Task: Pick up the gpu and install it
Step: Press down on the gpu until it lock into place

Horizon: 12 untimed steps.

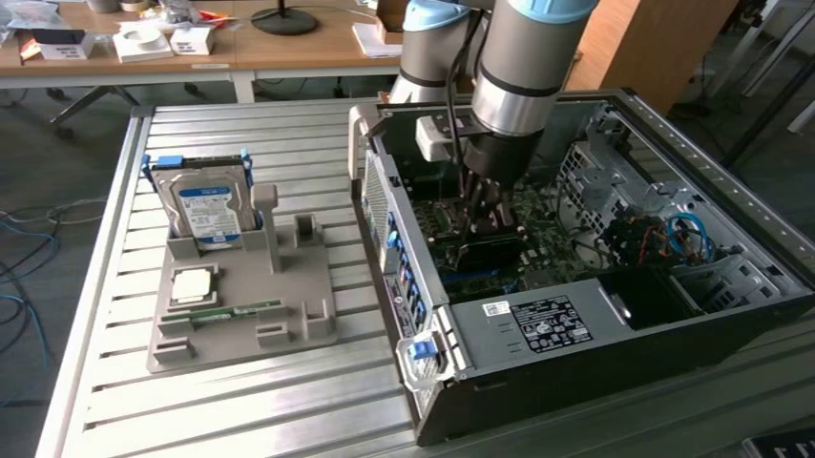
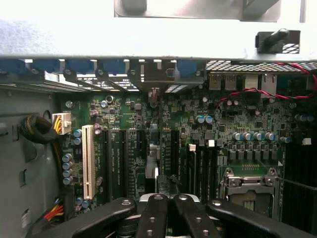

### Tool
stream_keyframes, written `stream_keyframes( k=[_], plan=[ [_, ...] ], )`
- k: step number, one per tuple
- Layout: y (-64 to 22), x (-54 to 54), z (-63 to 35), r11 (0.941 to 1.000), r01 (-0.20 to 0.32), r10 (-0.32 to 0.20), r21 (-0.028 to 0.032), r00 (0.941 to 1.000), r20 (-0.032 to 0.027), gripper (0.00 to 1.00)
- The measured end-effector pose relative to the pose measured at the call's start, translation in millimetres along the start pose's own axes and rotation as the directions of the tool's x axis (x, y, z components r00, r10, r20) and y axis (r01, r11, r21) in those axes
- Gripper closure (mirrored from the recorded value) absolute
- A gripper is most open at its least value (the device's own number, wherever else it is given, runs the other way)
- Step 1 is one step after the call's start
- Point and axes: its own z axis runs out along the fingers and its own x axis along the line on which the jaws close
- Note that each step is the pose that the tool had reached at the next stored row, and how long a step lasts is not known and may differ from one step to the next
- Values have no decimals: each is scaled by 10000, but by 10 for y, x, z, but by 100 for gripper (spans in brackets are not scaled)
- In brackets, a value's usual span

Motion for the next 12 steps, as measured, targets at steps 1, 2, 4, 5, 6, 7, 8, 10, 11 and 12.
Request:
stream_keyframes(
  k=[1,2,4,5,6,7,8,10,11,12],
  plan=[
    [-1,-3,0,10000,3,-3,0,10000,1,89],
    [-1,-7,1,10000,2,-2,0,10000,2,89],
    [-1,-9,15,10000,3,-3,0,10000,10,89],
    [0,-10,15,10000,2,-2,-1,10000,10,89],
    [0,-9,17,10000,1,-1,-2,10000,8,89],
    [0,-10,22,10000,2,-2,0,10000,11,89],
    [1,-9,25,10000,1,-1,-1,10000,11,89],
    [1,-9,38,10000,2,-2,-3,10000,9,89],
    [1,-9,39,10000,1,-1,-3,10000,9,89],
    [1,-9,39,10000,1,-1,-3,10000,8,89]
  ],
)
